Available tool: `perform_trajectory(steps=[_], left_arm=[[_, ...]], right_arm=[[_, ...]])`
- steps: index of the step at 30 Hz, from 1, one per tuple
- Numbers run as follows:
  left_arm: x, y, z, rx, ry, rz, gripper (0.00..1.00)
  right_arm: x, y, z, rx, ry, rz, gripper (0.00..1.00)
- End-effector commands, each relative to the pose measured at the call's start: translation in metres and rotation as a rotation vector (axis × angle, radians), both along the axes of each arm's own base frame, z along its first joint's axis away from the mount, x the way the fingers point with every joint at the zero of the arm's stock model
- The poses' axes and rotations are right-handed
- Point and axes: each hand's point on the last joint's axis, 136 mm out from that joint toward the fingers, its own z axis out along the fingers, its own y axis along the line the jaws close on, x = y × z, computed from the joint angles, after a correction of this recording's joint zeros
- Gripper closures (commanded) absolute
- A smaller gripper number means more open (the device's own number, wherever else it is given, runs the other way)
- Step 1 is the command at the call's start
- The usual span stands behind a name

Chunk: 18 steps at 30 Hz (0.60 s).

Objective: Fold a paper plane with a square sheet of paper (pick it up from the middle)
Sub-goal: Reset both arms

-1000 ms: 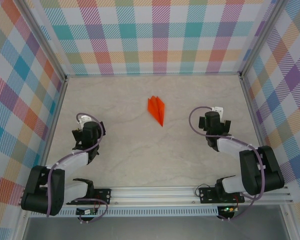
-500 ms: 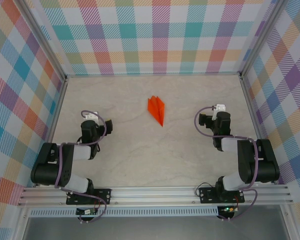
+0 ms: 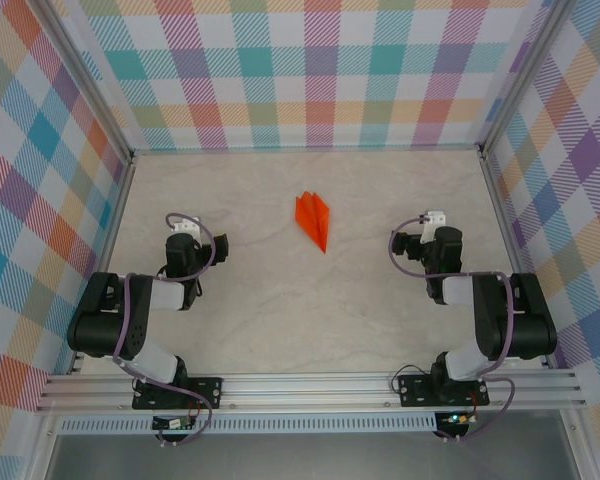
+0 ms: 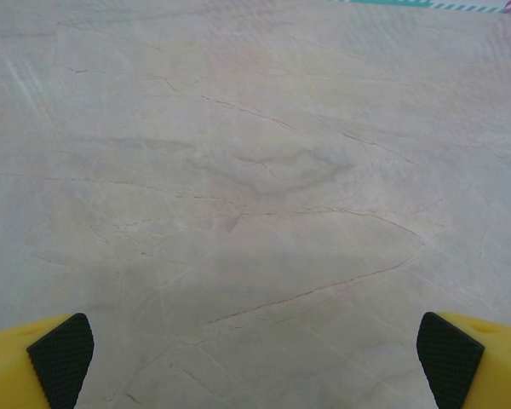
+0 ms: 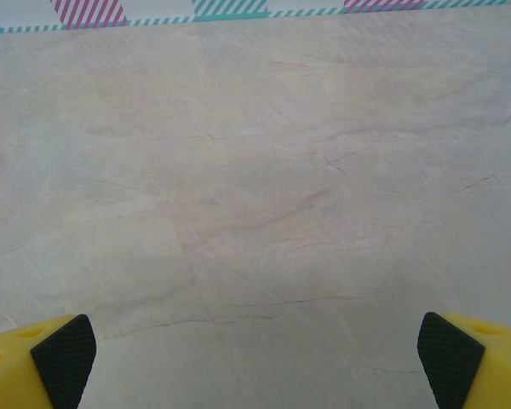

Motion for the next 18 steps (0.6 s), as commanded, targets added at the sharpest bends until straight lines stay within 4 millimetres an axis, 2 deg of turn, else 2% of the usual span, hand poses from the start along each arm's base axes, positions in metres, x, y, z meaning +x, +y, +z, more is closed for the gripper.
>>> perform_trajectory(steps=[1, 18], left_arm=[[0.0064, 0.0015, 0.0058, 0.004, -0.018, -0.007, 0.0], [0.0077, -0.0013, 0.0053, 0.003, -0.011, -0.025, 0.0]], right_arm=[[0.0037, 0.0032, 0.0092, -0.001, -0.048, 0.028, 0.0], [0.0047, 0.0016, 0.009, 0.009, -0.042, 0.027, 0.0]])
